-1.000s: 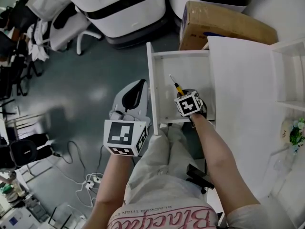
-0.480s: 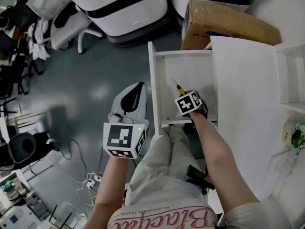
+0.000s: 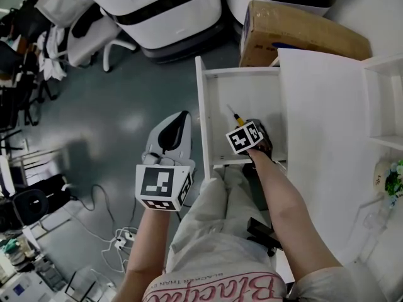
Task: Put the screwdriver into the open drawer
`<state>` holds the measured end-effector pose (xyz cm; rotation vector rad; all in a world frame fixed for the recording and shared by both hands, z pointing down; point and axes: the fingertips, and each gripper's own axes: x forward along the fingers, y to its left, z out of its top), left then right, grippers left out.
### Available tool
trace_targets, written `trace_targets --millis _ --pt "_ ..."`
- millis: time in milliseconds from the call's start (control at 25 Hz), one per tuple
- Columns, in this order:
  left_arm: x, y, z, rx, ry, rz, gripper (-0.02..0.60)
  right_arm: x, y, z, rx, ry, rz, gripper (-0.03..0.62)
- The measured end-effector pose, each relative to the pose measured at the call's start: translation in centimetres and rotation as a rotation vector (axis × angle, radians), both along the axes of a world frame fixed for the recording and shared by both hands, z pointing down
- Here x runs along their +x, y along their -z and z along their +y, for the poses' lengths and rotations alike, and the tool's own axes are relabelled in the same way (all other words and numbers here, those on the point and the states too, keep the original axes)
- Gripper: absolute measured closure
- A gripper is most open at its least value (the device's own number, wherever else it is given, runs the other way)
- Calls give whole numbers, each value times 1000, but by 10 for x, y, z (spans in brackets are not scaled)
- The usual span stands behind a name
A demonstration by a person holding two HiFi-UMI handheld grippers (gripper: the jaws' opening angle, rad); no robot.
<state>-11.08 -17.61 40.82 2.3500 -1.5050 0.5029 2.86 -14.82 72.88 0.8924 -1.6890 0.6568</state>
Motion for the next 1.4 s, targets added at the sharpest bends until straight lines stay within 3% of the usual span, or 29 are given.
trace_targets --millis 480,1040,1400 --pt "7 12 2 31 -4 3 563 -5 32 2 35 12 -40 156" --pt "14 50 7 116 -18 9 563 -12 106 9 105 83 -82 143" --pt "12 74 8 176 -15 25 562 -11 162 1 199 125 -90 145"
